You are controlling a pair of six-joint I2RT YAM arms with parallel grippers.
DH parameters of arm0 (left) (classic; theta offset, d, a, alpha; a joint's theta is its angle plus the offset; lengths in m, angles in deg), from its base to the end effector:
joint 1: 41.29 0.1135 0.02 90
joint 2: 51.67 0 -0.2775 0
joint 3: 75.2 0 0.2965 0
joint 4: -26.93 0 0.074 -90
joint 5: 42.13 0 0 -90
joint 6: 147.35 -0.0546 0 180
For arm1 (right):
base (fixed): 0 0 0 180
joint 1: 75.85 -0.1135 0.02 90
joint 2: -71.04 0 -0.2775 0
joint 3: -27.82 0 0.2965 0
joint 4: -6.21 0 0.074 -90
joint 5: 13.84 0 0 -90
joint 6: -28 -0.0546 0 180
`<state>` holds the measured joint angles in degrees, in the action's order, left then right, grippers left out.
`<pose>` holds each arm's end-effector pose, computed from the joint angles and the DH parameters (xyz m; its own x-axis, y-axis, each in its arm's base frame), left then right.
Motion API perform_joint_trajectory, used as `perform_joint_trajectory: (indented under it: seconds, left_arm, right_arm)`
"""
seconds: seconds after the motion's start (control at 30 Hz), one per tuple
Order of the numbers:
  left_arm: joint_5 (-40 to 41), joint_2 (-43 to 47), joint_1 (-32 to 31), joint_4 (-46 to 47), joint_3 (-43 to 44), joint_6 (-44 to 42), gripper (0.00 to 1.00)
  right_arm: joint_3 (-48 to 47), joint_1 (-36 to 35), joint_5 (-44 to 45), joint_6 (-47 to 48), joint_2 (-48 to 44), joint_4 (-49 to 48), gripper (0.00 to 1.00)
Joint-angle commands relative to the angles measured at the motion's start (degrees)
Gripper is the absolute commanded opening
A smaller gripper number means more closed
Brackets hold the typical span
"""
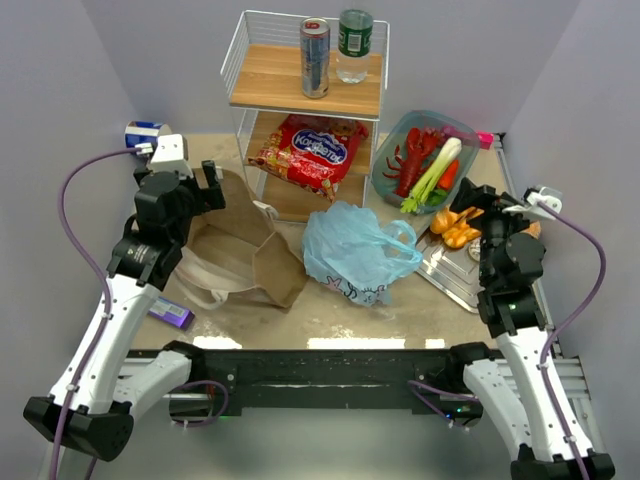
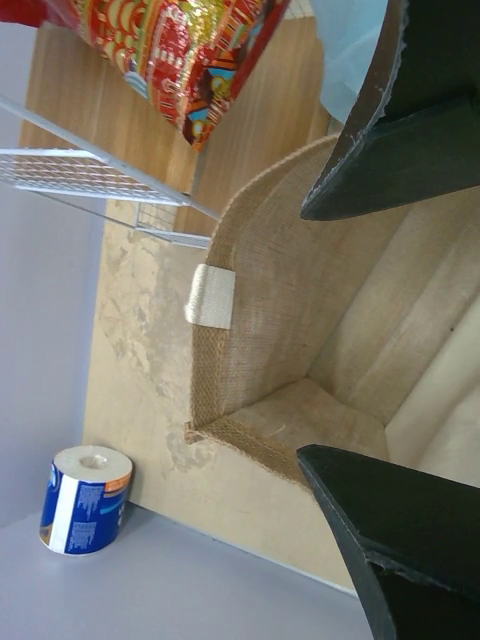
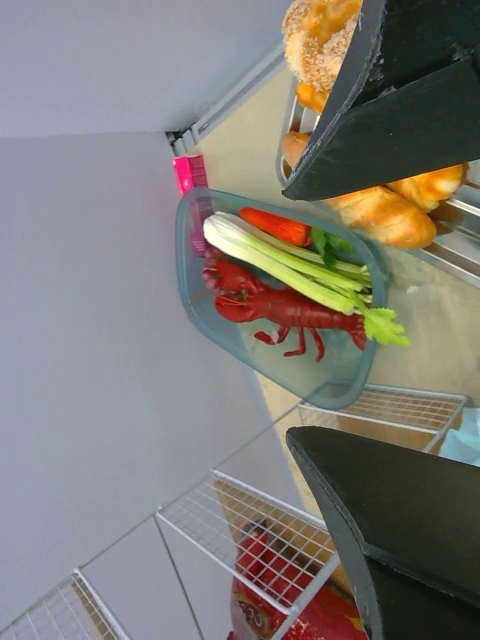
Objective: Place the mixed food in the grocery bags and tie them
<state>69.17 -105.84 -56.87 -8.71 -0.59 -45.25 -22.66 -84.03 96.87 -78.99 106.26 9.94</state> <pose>0.2518 -0.0496 0.4093 -0.2286 -0.1390 -0.9635 -0.1384 0.9843 -0.1092 0.2026 0.0096 0.3766 0.2505 0.3121 -0.9164 0.1429 0.9243 0.3539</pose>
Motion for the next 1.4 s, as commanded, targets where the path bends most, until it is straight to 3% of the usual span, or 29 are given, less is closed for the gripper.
perform_joint_trajectory:
  seconds: [0.0,0.3,0.4,0.47,0.57,0.63,0.77,0.93,1.13,1.37]
  left_arm:
    - [-2.0,1.7,-0.2,-1.4,1.6,-4.2,1.0]
    - [-3.6,4.8,0.3,3.8,-2.6,-9.8,1.0]
    - [-7.4,5.0,3.8,7.3,-4.1,-9.2,1.0]
    - [-13.6,5.0,8.2,8.8,-4.7,-8.1,1.0]
    - [-15.4,6.0,10.9,12.5,-7.0,-8.1,1.0]
    - [-12.7,6.9,10.9,15.1,-8.9,-8.4,1.0]
    - [-5.5,6.7,11.4,15.4,-10.4,-11.0,1.0]
    - [1.5,10.2,11.5,15.6,-14.2,-11.8,1.0]
    - [1.7,10.1,11.5,16.4,-15.4,-11.8,1.0]
    - [1.8,10.6,11.3,16.6,-16.3,-11.7,1.0]
  right_arm:
    - [-8.3,0.1,-2.9,-0.9,0.4,10.7,0.99]
    - [-14.1,-0.2,-23.3,-8.3,2.5,17.6,0.87]
    - [-14.4,-4.6,-26.2,-11.6,6.0,17.6,0.84]
    - [-15.4,-12.3,-23.0,-11.7,8.5,19.1,0.84]
    - [-15.9,-22.3,-19.3,-13.9,11.7,19.3,0.84]
    - [-15.7,-26.9,-15.7,-17.2,12.8,18.2,0.85]
    - [-15.9,-43.9,-6.5,-21.7,18.0,13.2,0.88]
    - [-27.2,-59.6,1.9,-21.9,31.2,17.0,0.95]
    - [-35.4,-66.2,11.3,-27.2,42.8,18.7,0.96]
    - [-47.7,-66.9,19.3,-27.7,55.4,31.6,0.92]
